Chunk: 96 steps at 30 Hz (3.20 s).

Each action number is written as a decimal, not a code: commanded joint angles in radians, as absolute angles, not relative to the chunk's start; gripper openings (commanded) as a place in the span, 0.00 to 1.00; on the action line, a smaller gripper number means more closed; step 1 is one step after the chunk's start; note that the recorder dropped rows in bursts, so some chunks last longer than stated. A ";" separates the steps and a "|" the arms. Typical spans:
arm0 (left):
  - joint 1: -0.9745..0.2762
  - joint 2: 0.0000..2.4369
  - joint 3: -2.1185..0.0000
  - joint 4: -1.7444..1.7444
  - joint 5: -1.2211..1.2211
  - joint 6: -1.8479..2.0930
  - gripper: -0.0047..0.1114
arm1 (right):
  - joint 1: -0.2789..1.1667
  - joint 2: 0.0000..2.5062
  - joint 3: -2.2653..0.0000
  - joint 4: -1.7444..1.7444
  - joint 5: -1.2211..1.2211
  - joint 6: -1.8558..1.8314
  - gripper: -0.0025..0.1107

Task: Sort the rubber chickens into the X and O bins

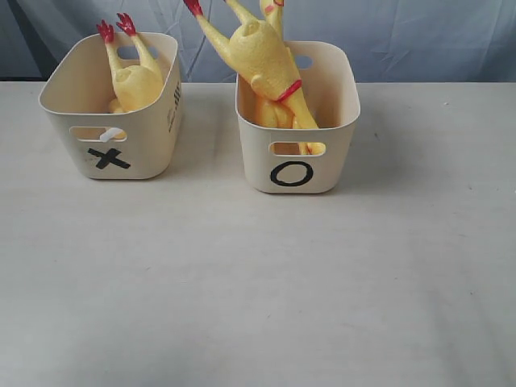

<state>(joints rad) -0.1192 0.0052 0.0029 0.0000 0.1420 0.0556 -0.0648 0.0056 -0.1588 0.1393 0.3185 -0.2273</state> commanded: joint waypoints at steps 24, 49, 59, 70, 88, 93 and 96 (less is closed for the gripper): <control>-0.121 0.000 0.000 -0.007 0.134 0.056 0.04 | -0.060 0.000 0.000 -0.073 0.350 0.036 0.45; -0.121 0.000 0.000 -0.007 0.134 0.056 0.04 | -0.060 0.000 0.000 -0.025 0.358 0.059 0.01; -0.121 0.000 0.000 -0.007 0.134 0.056 0.04 | -0.060 0.000 0.000 0.006 0.360 0.006 0.02; -0.121 0.000 0.000 -0.007 0.134 0.056 0.04 | -0.060 0.000 0.000 0.006 0.360 -0.056 0.02; -0.121 0.000 0.000 -0.007 0.134 0.056 0.04 | -0.005 0.000 0.000 0.012 0.360 -0.050 0.02; -0.121 0.000 0.000 -0.007 0.134 0.056 0.04 | 0.011 0.000 0.000 0.012 0.360 -0.050 0.02; -0.121 0.000 0.000 -0.007 0.134 0.056 0.04 | 0.011 0.000 0.000 0.012 0.360 -0.050 0.02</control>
<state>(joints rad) -0.1192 0.0052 0.0029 0.0000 0.1420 0.0556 0.0072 0.0034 -0.0027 0.0099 0.3635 -0.0443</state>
